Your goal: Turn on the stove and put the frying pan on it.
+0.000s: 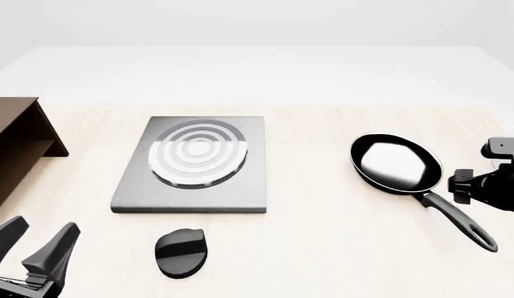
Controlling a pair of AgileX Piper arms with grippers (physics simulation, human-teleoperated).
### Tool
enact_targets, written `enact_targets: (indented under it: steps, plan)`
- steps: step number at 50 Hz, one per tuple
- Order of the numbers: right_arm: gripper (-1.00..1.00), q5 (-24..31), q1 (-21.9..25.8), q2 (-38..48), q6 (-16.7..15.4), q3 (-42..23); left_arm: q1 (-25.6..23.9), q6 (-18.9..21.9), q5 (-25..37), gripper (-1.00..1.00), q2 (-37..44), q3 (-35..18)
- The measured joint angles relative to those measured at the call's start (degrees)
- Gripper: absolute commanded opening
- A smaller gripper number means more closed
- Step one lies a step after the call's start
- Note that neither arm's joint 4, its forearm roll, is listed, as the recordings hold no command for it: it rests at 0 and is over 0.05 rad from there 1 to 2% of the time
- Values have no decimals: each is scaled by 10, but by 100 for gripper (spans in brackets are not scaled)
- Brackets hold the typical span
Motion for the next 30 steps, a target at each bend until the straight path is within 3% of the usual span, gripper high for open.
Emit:
enact_targets:
  steps: [30]
  plan:
    - [100,-73,17,93,-6,20,2,3,1,100,0,0]
